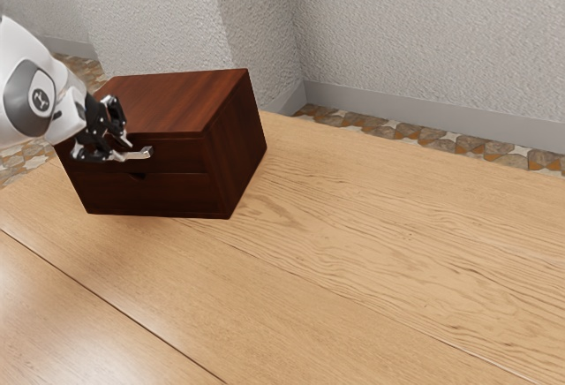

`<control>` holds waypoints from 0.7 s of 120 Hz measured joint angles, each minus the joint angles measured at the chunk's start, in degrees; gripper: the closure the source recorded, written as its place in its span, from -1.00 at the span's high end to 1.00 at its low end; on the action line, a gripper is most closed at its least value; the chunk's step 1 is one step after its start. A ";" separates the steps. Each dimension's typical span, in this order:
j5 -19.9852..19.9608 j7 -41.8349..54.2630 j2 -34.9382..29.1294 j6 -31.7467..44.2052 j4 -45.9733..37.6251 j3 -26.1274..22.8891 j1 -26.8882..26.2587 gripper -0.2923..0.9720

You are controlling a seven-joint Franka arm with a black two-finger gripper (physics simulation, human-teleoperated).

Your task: Pull the drawer handle with one arm to open the drawer

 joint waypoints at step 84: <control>-1.06 3.41 -8.42 0.39 -11.75 1.50 0.55 -0.58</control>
